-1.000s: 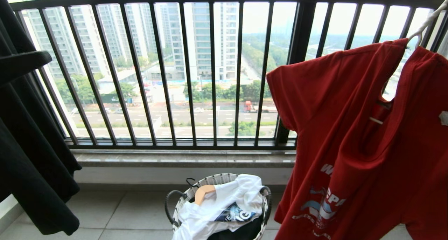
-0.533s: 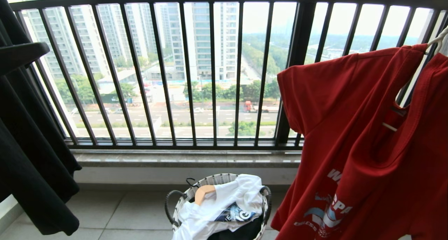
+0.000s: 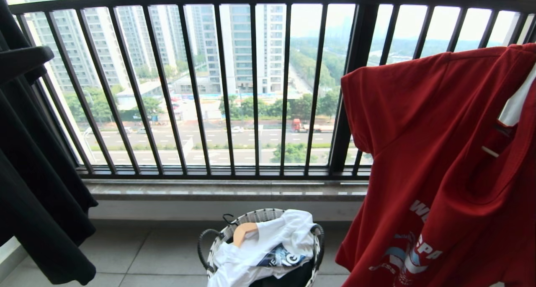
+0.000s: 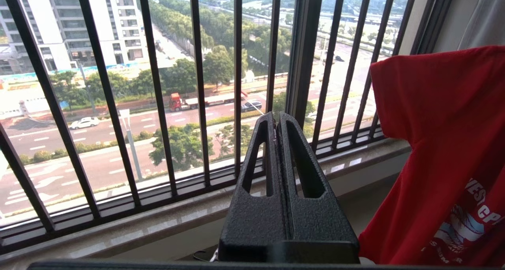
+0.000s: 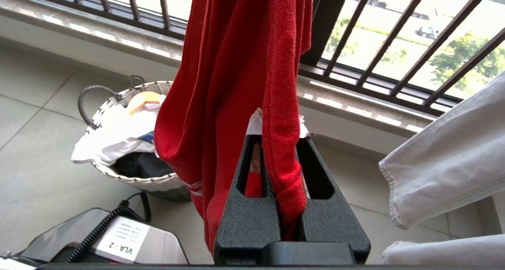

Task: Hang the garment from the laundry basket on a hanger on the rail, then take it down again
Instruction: Hang the clothes rack on the clothesline

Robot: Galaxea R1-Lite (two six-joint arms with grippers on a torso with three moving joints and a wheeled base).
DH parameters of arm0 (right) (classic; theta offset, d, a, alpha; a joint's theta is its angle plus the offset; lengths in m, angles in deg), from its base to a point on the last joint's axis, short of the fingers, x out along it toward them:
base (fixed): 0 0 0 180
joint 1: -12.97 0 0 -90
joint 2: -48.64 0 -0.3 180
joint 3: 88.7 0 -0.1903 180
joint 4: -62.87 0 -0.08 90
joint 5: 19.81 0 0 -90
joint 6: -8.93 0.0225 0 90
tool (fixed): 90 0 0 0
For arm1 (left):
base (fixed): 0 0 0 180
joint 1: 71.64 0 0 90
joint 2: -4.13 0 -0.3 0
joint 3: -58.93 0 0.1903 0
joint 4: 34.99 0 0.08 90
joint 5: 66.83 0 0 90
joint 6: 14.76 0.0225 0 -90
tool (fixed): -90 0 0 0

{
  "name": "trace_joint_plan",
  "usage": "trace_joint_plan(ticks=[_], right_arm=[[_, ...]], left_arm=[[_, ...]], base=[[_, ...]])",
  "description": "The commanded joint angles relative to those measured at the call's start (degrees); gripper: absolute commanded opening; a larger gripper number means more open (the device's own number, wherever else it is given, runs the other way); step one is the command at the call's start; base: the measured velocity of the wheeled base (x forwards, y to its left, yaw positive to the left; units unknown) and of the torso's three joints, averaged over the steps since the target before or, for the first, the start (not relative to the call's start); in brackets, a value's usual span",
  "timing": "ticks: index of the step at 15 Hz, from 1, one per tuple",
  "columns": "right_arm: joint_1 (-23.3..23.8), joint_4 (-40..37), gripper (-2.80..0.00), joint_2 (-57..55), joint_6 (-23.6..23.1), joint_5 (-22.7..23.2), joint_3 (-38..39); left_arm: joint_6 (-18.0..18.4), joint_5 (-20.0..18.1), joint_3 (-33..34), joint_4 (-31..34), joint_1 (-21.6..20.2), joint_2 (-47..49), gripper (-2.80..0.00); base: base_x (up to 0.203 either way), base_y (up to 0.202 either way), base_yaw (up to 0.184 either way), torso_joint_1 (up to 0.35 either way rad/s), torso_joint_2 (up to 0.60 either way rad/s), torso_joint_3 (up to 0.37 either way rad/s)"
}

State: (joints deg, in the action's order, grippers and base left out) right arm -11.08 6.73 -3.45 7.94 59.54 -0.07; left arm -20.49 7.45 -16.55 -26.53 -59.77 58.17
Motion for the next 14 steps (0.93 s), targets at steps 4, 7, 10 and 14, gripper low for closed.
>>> trace_joint_plan(ticks=[4, 7, 10, 14], right_arm=[[0.0, 0.4, -2.8, 0.3, -0.1, -0.1, 0.1], [0.0, 0.4, -2.8, 0.5, -0.2, -0.1, 0.1], [0.0, 0.4, -2.8, 0.6, -0.2, -0.2, 0.1], [0.0, 0.4, -2.8, 0.7, -0.2, -0.1, 0.4]], left_arm=[[-0.1, -0.1, 0.1, -0.1, 0.1, 0.0, -2.8], [-0.1, -0.1, 0.1, -0.1, 0.1, 0.0, -2.8], [-0.1, -0.1, 0.1, -0.1, 0.1, 0.0, -2.8], [-0.1, -0.1, 0.2, -0.4, 0.0, -0.2, -2.8]], base=[[0.0, 0.0, 0.0, 0.075, -0.42, -0.344], [0.0, 0.0, 0.0, 0.121, -0.49, -0.329], [0.0, 0.0, 0.0, 0.152, -0.46, -0.321], [0.0, 0.0, 0.0, 0.174, -0.48, -0.304]])
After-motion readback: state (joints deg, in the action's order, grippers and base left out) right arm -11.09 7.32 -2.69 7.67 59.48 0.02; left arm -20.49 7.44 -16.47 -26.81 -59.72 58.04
